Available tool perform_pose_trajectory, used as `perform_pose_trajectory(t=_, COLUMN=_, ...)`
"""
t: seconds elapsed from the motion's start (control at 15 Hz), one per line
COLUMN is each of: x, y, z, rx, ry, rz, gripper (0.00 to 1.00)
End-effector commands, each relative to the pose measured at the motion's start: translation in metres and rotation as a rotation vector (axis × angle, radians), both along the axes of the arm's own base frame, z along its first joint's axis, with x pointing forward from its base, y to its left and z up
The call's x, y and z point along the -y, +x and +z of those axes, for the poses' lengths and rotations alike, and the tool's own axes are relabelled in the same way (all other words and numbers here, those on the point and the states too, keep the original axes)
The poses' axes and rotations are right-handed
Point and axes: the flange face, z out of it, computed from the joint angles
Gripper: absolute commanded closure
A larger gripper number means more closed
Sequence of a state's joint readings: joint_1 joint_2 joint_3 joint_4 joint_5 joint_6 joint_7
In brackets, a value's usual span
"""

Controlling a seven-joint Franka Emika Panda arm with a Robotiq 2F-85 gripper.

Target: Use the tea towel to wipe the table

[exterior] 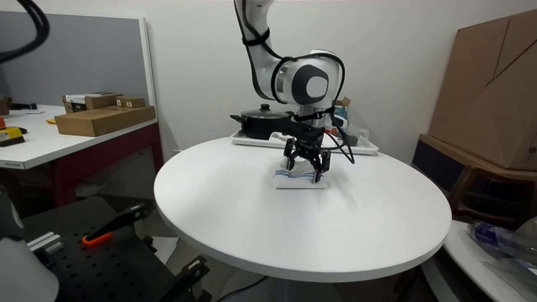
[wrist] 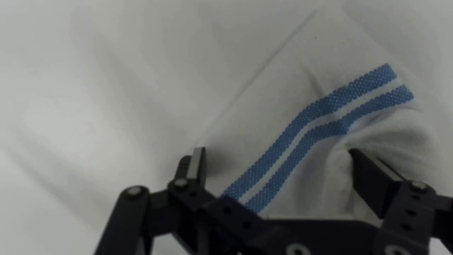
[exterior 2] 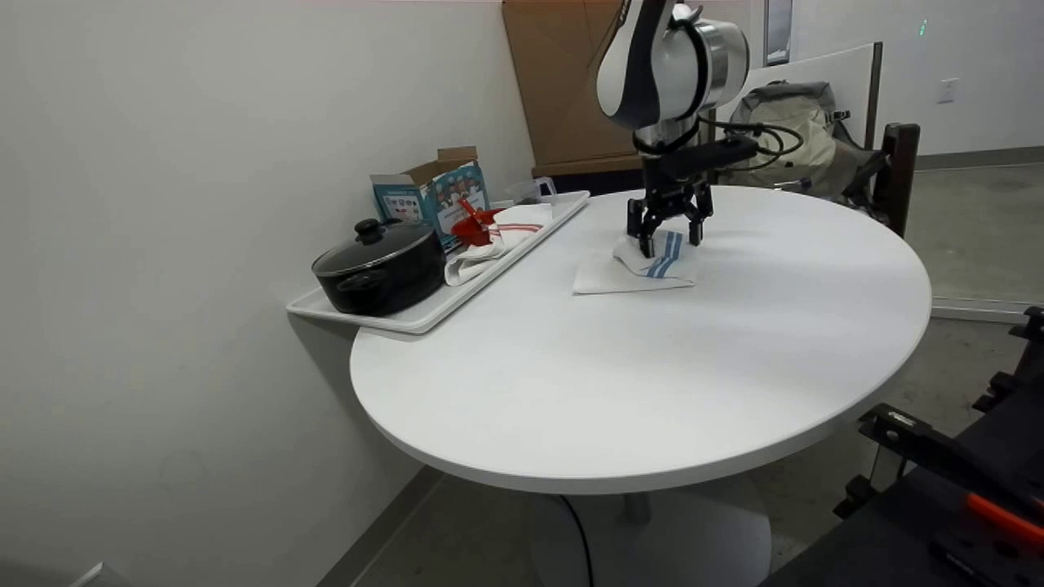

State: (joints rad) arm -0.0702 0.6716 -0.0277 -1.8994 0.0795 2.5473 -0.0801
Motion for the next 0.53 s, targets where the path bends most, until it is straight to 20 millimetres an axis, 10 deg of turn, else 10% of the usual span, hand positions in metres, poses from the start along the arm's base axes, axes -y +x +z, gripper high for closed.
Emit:
perform_pose_trajectory(t=0.0, x=-0.008, y=0.023, z=-0.016, rx=-0.027, ry=-0.012, rz=0.014, gripper=0.00)
perform_pose_trajectory(t=0.07, x=-0.010, y=0.028, z=-0.017, rx=-0.026, ry=-0.011, rz=0.020, gripper=0.25)
perform_pose_trajectory(t=0.47, x=-0.019, y=0.047, z=-0.008, rx=-0.047, ry=-0.015, rz=0.019, gripper=0.65)
